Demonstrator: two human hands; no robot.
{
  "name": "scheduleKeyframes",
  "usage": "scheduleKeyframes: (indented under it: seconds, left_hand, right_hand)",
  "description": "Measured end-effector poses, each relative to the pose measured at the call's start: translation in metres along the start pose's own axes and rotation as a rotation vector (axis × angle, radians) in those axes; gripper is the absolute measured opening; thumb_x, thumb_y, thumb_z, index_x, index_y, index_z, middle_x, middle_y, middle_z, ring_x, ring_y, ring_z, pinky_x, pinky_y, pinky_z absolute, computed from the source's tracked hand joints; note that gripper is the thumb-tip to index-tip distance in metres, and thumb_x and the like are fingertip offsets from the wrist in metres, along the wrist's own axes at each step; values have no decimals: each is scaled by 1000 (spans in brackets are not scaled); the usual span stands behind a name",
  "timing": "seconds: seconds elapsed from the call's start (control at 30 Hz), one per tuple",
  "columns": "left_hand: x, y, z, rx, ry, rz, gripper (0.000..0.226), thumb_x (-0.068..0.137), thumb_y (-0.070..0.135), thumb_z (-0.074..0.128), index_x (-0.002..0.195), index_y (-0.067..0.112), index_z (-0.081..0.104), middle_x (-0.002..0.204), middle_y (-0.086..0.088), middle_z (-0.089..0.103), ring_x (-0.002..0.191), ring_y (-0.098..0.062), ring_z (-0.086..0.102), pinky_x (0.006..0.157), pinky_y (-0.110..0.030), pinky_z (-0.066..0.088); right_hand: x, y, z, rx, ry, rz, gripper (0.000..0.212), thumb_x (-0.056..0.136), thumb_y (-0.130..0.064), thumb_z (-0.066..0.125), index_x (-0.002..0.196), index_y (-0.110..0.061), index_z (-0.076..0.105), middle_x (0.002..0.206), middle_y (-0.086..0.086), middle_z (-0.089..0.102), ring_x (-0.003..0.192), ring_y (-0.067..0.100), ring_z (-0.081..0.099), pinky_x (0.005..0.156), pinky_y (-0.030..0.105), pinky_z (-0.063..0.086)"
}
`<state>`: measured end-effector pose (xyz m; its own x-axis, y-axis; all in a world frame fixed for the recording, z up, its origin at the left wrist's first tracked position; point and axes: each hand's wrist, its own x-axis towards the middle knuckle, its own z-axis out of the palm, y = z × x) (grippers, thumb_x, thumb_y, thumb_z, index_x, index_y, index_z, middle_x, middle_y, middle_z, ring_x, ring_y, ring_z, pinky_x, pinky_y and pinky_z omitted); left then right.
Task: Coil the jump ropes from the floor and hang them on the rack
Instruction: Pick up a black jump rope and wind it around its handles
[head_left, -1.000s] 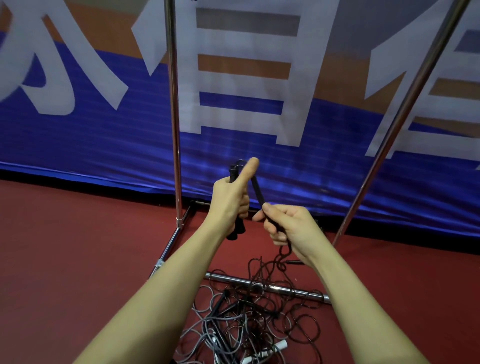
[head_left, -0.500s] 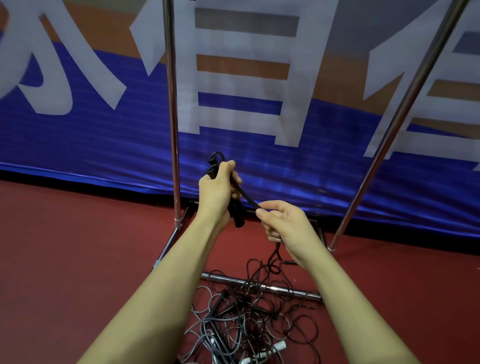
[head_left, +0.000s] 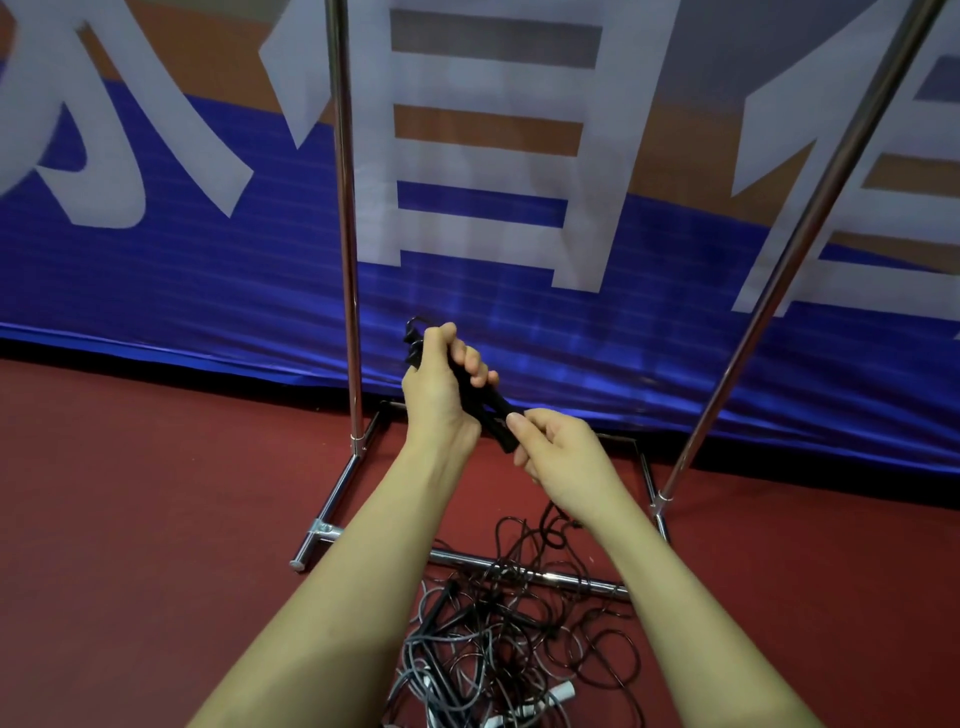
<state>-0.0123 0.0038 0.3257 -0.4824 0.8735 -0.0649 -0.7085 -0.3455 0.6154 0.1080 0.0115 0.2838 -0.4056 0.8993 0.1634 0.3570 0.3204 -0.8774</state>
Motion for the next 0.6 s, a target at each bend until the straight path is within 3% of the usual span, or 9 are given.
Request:
scheduleKeyframes:
  seconds: [0.13,0.3,0.37,0.43,0.53,0.6]
  left_hand:
    - [-2,-3,-1,-57,-47,-26,40,91,15,52,54,16,36,42,5,35,36,-10,31,44,-20,37]
    - [-4,-4,-2,-34,-93,-81,41,92,20,53,57,17,32,43,5,35,41,-10,37,52,-24,38]
    - [-2,-1,-4,9,-134,-103,40,93,21,51,58,16,34,46,2,38,45,-13,41,57,-27,42]
    - [1,3,-5,51,-196,-124,36,93,21,51,60,14,41,53,0,44,51,-15,45,64,-30,48]
    - [2,7,-6,42,-228,-119,20,94,14,51,77,9,58,61,-1,53,54,-14,52,72,-33,53]
    - [2,6,-6,-7,-212,-105,15,96,13,49,86,8,60,57,0,51,50,-12,49,72,-31,52]
  right_hand:
    - [-1,1,-2,-25,58,-43,40,97,-24,49,59,-14,52,43,-11,50,44,7,40,57,28,35]
    - [-1,4,0,135,108,-38,39,97,-19,49,62,-3,54,58,15,43,52,19,36,57,32,33]
    - [1,3,2,196,124,-21,34,98,-16,48,69,2,56,59,13,42,48,14,35,54,30,31]
    - [3,3,1,251,131,-9,31,98,-13,47,70,-4,54,57,4,43,43,6,32,48,24,28]
    - [6,6,-3,280,131,-6,34,98,-12,48,64,-12,52,53,-7,44,40,0,32,48,19,28]
    - [5,6,-3,292,138,-11,39,97,-12,48,58,-13,49,45,-11,42,39,0,32,49,20,28]
